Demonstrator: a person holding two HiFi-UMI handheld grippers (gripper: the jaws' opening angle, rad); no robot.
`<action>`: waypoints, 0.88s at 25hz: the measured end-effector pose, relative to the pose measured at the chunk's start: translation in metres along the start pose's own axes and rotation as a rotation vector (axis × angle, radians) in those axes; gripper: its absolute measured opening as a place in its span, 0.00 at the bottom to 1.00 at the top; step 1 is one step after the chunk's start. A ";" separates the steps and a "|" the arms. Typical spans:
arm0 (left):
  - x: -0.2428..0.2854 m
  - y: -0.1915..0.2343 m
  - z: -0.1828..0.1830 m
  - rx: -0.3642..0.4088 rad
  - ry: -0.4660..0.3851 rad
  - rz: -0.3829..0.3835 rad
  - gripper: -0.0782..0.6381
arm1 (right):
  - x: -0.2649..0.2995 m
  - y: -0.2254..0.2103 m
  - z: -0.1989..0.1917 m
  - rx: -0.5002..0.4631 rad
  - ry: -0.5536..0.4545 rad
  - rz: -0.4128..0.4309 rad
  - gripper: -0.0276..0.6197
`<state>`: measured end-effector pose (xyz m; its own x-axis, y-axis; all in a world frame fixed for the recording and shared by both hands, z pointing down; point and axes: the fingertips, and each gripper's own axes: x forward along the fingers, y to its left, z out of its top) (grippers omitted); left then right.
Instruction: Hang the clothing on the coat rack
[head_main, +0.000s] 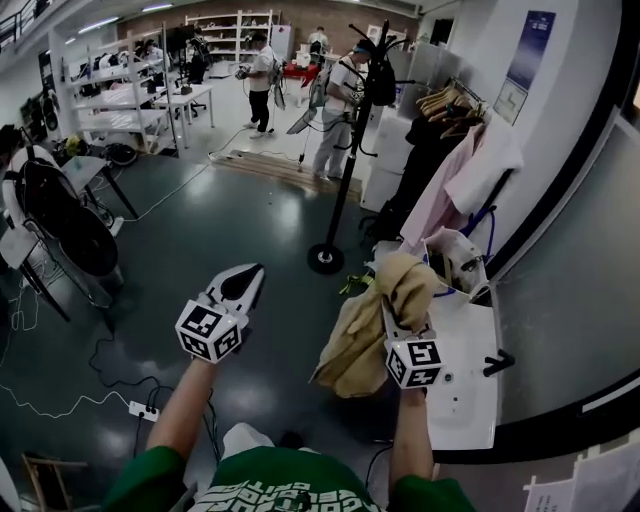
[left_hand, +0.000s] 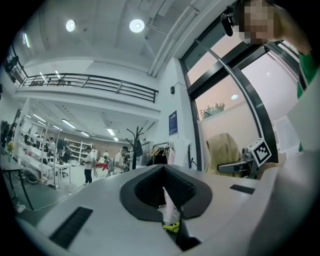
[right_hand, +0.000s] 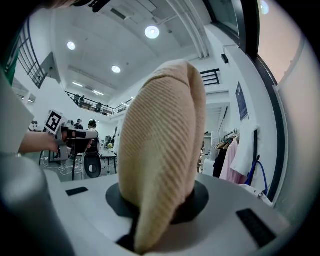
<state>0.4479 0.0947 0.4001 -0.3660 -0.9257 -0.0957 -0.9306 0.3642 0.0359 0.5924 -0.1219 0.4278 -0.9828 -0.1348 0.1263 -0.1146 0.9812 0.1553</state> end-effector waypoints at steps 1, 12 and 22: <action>0.006 0.004 0.000 -0.001 -0.001 0.001 0.11 | 0.008 -0.003 0.001 -0.002 0.000 0.003 0.16; 0.075 0.088 -0.005 -0.008 -0.016 -0.042 0.11 | 0.104 -0.010 0.005 0.004 0.021 -0.003 0.16; 0.149 0.217 0.009 -0.001 -0.023 -0.144 0.11 | 0.232 0.007 0.030 0.010 0.028 -0.084 0.16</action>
<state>0.1914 0.0368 0.3846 -0.2287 -0.9657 -0.1232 -0.9735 0.2279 0.0208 0.3592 -0.1420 0.4288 -0.9652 -0.2207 0.1405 -0.1985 0.9675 0.1565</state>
